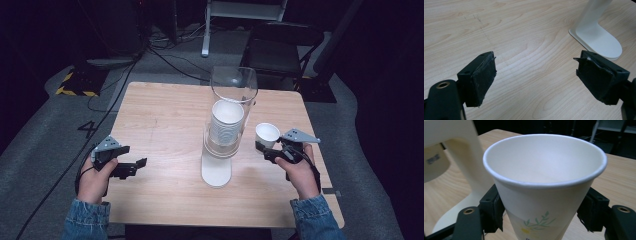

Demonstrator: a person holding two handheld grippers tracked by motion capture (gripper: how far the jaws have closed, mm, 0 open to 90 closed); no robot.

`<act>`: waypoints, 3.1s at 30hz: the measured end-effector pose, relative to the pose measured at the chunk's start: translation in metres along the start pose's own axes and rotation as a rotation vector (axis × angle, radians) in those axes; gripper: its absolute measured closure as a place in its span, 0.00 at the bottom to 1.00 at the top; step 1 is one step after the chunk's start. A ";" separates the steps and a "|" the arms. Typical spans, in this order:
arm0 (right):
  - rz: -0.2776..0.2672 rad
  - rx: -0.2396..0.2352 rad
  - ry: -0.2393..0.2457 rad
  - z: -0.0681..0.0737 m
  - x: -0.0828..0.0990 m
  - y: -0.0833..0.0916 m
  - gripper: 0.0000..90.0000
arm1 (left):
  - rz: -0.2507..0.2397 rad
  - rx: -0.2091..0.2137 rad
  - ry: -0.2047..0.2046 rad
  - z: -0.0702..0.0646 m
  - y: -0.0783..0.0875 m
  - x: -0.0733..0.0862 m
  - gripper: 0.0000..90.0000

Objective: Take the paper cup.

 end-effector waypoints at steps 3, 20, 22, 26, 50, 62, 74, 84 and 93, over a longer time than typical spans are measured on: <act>-0.002 0.057 -0.024 -0.018 0.000 0.001 0.35 | 0.004 -0.005 0.008 0.001 0.003 0.004 0.17; -0.027 0.238 -0.117 -0.075 0.017 -0.010 0.34 | 0.006 -0.031 0.031 0.007 0.013 0.015 0.17; -0.030 0.243 -0.121 -0.077 0.019 -0.011 0.34 | 0.010 -0.031 0.027 0.007 0.012 0.015 0.17; -0.050 0.255 -0.132 -0.085 0.026 -0.015 0.34 | 0.012 -0.027 0.034 0.006 0.011 0.015 0.17; 0.094 0.219 -0.098 -0.081 0.060 -0.040 0.33 | 0.026 -0.020 0.020 0.005 0.008 0.016 0.17; 0.149 0.201 -0.118 -0.080 0.071 -0.041 0.32 | 0.027 -0.018 0.023 0.004 0.007 0.015 0.17; 0.186 0.189 -0.127 -0.078 0.077 -0.033 0.18 | 0.034 -0.007 0.010 0.002 -0.002 0.010 0.17; 0.182 0.180 -0.138 -0.077 0.073 -0.012 0.18 | 0.048 0.004 -0.016 0.000 -0.012 0.004 0.17; 0.133 0.152 -0.105 -0.068 0.054 0.024 0.19 | 0.053 0.001 -0.015 -0.002 -0.014 0.007 0.18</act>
Point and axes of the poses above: each handheld gripper's, and its own axes: y roughly backward along the jaws, x roughly out of its underside, z roughly to its left, the point moved 7 cm from there along -y, roughly forward along the jaws, and after that the axes turned 3 degrees about y, right-handed, at the moved point
